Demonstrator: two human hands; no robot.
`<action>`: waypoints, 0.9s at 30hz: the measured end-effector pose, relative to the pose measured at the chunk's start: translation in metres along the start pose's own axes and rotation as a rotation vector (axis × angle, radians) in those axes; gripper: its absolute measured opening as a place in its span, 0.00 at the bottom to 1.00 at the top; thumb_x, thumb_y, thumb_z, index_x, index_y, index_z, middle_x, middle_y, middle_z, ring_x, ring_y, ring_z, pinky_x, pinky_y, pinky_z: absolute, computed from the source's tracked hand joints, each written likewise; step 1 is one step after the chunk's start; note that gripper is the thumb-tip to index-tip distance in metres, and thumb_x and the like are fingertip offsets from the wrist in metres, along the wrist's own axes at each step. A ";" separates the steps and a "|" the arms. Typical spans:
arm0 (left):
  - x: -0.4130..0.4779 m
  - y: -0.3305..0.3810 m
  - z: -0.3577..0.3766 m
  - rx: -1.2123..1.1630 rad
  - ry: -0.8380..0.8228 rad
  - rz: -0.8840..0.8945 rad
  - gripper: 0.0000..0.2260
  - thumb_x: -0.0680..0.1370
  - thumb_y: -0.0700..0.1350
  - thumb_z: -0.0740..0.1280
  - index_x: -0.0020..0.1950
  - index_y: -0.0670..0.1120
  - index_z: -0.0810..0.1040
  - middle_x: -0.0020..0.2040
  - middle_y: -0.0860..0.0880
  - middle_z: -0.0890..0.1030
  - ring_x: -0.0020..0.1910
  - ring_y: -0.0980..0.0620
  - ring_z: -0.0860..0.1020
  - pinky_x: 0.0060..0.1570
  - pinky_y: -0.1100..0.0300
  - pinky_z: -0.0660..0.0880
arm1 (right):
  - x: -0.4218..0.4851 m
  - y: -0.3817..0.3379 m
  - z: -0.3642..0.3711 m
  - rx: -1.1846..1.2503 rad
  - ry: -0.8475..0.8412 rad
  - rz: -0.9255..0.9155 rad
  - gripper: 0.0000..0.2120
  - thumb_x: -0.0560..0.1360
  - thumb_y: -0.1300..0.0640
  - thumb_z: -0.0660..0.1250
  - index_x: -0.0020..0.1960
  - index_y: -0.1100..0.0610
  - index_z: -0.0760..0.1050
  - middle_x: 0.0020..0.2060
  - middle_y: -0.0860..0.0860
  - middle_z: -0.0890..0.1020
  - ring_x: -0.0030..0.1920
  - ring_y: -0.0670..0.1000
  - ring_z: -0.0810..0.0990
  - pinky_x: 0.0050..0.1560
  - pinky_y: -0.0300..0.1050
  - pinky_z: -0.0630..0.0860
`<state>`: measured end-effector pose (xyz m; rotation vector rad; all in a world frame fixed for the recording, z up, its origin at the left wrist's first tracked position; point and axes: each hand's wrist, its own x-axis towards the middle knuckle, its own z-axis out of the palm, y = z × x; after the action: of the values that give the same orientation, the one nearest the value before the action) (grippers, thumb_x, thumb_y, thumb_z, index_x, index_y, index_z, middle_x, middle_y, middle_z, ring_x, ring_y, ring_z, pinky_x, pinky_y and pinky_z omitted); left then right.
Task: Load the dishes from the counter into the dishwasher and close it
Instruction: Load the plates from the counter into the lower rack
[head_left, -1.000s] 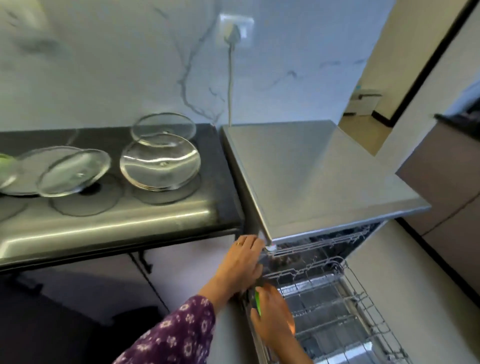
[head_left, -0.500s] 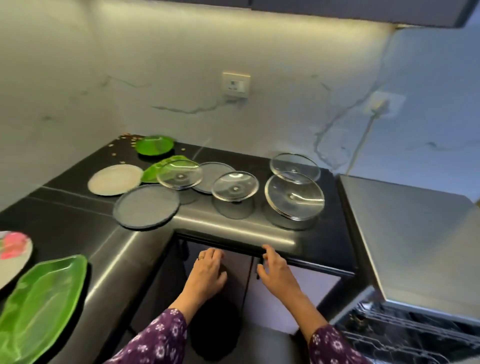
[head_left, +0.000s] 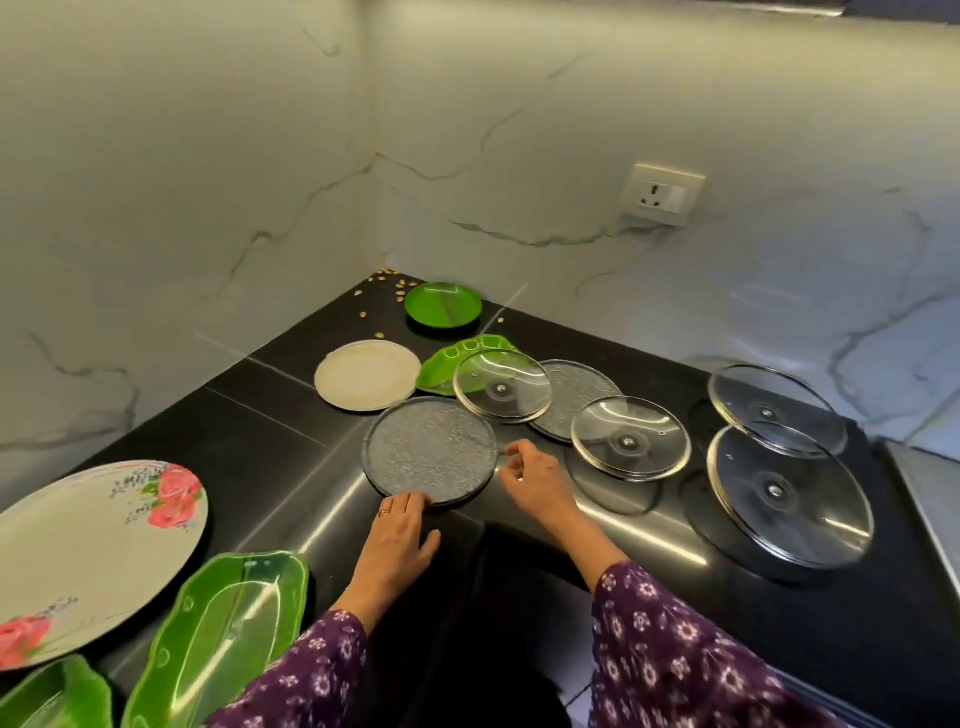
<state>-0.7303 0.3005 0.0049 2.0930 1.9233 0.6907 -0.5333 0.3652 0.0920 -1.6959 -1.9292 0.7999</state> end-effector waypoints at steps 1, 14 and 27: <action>0.004 -0.007 0.001 -0.012 0.010 -0.022 0.15 0.72 0.46 0.70 0.56 0.44 0.74 0.53 0.48 0.75 0.54 0.47 0.73 0.57 0.55 0.71 | 0.012 -0.005 0.007 -0.002 -0.011 0.000 0.14 0.75 0.59 0.65 0.59 0.62 0.73 0.45 0.54 0.80 0.43 0.48 0.74 0.43 0.34 0.67; 0.047 -0.064 0.008 -0.124 0.348 -0.375 0.11 0.77 0.49 0.56 0.54 0.44 0.71 0.49 0.49 0.72 0.49 0.51 0.68 0.52 0.53 0.72 | 0.122 -0.037 0.092 -0.114 -0.153 -0.066 0.14 0.76 0.61 0.62 0.60 0.61 0.72 0.52 0.56 0.78 0.54 0.54 0.76 0.52 0.41 0.69; 0.051 -0.068 0.013 -0.090 0.345 -0.383 0.07 0.79 0.40 0.57 0.55 0.47 0.69 0.49 0.53 0.70 0.49 0.54 0.68 0.54 0.57 0.70 | 0.168 -0.049 0.132 -0.538 -0.084 -0.158 0.18 0.73 0.67 0.59 0.63 0.64 0.65 0.60 0.60 0.70 0.61 0.59 0.68 0.60 0.49 0.68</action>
<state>-0.7822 0.3603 -0.0275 1.5611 2.3306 1.0745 -0.6820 0.5100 0.0213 -1.7795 -2.4584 0.3076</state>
